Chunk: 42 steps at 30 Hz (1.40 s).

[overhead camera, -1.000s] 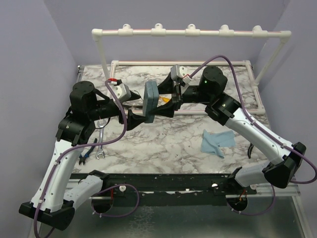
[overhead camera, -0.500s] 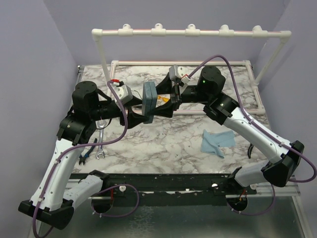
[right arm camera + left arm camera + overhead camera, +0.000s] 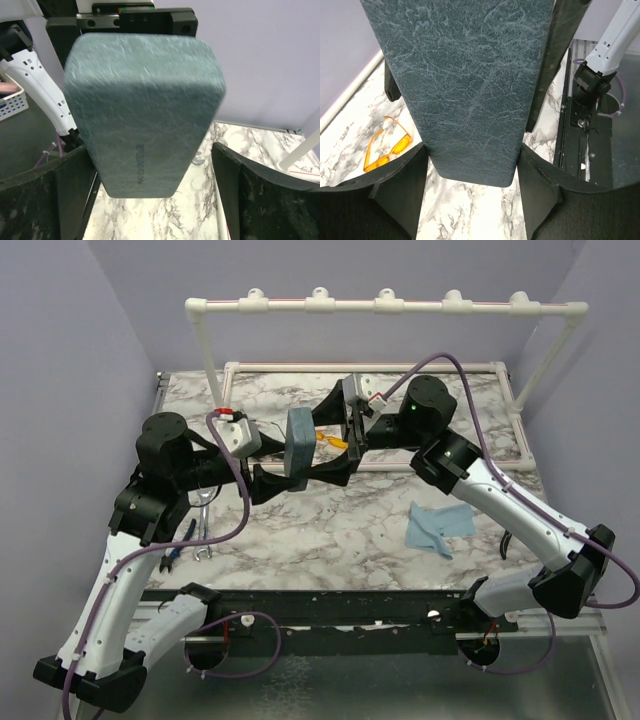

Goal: Organize the sunglasses
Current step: Open the sunglasses case at the center of the board.

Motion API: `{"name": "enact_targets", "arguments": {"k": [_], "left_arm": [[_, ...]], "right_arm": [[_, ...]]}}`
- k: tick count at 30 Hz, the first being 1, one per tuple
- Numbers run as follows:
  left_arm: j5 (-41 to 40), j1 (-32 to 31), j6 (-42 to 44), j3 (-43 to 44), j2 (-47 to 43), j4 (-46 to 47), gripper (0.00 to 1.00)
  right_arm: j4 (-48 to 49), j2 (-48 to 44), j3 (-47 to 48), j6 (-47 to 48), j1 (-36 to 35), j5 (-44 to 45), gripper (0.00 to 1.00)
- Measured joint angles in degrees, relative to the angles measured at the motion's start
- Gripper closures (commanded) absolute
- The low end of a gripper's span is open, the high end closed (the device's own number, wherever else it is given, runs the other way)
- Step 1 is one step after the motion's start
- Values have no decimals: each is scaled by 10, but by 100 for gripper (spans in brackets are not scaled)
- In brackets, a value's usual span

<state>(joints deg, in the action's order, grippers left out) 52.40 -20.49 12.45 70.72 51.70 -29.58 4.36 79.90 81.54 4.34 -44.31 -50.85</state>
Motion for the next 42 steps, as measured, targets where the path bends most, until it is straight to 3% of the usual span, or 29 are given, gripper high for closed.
{"name": "enact_targets", "arguments": {"k": [12,21,42], "left_arm": [[-2,-2,-3,-24,-37,42,100],[-19,-2,-4,-31,-35,49,100],[6,2,-9,-37,-36,63,100]], "right_arm": [[16,-32,-28,-4,-1,20,0],[91,-9,-33,-55,-1,13,0],[87,-26,-59,-32,15,21,0]]}}
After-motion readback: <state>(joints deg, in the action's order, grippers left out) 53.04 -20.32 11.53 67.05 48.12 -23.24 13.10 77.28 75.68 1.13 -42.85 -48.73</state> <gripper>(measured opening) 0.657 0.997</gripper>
